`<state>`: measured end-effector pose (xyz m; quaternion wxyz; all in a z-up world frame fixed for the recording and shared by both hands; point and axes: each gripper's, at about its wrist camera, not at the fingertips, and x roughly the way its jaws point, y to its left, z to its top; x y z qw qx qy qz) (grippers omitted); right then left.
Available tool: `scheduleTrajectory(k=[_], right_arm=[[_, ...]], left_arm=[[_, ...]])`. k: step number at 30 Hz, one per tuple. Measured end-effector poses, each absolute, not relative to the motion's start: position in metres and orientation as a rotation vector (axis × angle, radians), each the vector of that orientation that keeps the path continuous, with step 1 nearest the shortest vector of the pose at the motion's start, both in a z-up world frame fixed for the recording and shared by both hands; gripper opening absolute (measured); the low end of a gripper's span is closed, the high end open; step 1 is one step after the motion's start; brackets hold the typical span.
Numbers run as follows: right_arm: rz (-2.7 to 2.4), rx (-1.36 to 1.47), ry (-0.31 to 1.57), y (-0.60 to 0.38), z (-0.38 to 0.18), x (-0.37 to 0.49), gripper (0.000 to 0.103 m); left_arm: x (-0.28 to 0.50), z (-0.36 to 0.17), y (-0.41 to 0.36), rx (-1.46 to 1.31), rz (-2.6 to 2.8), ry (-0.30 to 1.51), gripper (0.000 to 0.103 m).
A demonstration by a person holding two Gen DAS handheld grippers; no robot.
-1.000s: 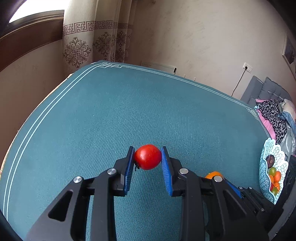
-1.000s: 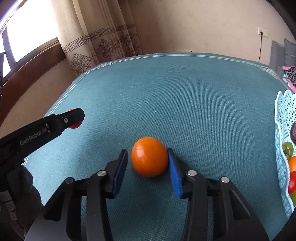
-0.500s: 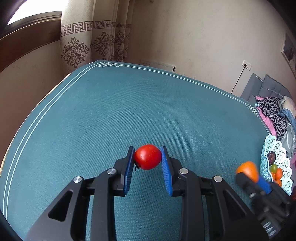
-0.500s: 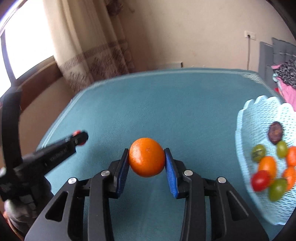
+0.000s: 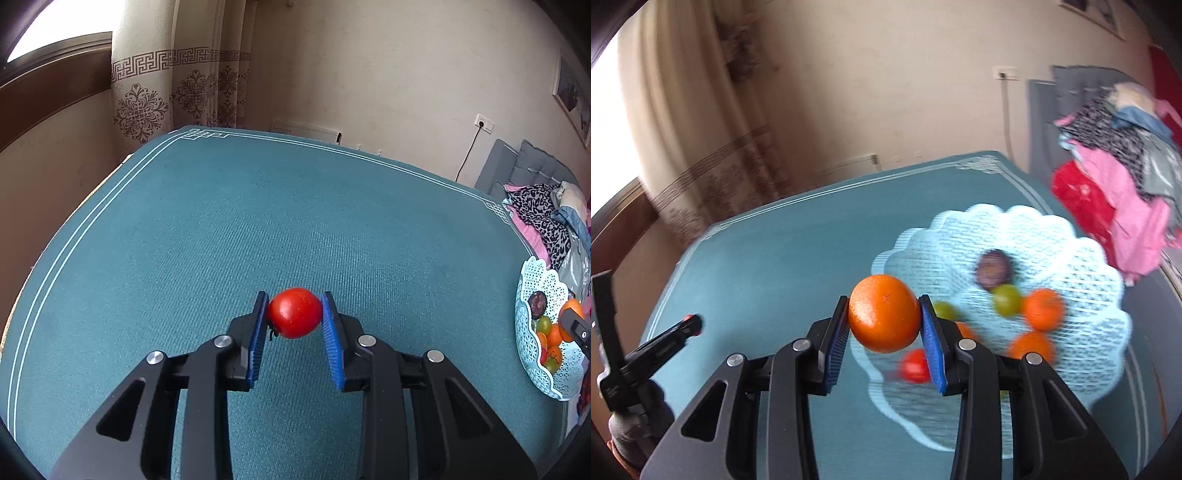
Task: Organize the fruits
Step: 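Carry the orange tomato over the basket and open the right gripper, then lower the red tomato into the basket and open the left gripper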
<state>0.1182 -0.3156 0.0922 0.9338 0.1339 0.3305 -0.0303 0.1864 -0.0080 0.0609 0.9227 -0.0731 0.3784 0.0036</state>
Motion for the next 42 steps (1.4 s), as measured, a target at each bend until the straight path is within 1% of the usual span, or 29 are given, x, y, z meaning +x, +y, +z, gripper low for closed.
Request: scheduleTrajectory(k=[9,10,11,12,20,28,31,32,42], right_arm=[[-0.201,0.324,0.706,-0.371,0.075,0.111,0.039],[-0.205,0.327,0.703,-0.372,0.075,0.110,0.041],[-0.209,0.336,0.696,-0.375,0.076,0.109,0.044],[-0.212,0.342,0.685,-0.378,0.076,0.107,0.045],[-0.244,0.326,0.635,-0.385,0.077,0.087,0.045],[-0.299,0.290,0.571,-0.390,0.075,0.061,0.045],[-0.325,0.292,0.537,-0.395,0.075,0.049,0.051],[-0.331,0.295,0.527,-0.397,0.075,0.046,0.052],[-0.342,0.308,0.475,-0.410,0.073,0.023,0.052]], left_arm=[[0.183,0.063,-0.015,-0.118,-0.008,0.765,0.030],[0.183,0.063,-0.016,-0.116,-0.009,0.765,0.030],[0.182,0.064,-0.017,-0.112,-0.010,0.764,0.030],[0.182,0.064,-0.018,-0.109,-0.010,0.764,0.030],[0.175,0.070,-0.037,-0.066,-0.044,0.747,0.030],[0.165,0.078,-0.082,-0.017,-0.133,0.742,0.030],[0.161,0.082,-0.104,-0.004,-0.189,0.741,0.030],[0.159,0.084,-0.111,-0.004,-0.210,0.739,0.030],[0.153,0.098,-0.180,0.023,-0.353,0.721,0.030]])
